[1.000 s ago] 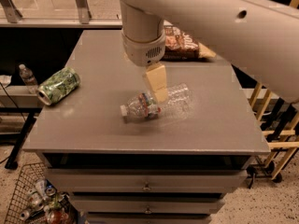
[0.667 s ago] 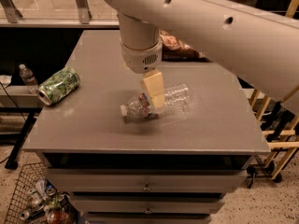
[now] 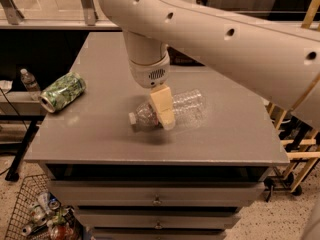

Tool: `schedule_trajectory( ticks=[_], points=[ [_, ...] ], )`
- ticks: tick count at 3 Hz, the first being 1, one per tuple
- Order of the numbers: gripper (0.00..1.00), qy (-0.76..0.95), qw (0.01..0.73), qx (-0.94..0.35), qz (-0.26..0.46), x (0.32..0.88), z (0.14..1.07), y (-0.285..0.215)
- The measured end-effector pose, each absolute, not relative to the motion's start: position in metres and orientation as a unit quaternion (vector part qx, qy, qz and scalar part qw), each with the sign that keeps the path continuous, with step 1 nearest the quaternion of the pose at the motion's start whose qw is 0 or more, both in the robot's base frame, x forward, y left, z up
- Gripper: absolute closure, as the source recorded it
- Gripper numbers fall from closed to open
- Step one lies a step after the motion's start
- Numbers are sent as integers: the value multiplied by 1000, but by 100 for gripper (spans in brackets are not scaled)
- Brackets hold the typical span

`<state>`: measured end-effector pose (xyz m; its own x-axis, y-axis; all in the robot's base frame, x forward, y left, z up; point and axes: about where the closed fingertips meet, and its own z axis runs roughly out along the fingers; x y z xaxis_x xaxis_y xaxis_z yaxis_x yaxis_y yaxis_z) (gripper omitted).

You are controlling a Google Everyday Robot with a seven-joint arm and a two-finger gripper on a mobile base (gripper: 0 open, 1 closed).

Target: Place water bottle upright

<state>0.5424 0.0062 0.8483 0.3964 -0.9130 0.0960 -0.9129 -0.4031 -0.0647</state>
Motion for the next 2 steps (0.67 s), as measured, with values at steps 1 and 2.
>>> schedule_trajectory(
  ticks=[1,2],
  points=[
    [0,554,-10,-830,-63,537,840,1],
    [0,558,-18,-827,-66,531,835,-6]
  ],
)
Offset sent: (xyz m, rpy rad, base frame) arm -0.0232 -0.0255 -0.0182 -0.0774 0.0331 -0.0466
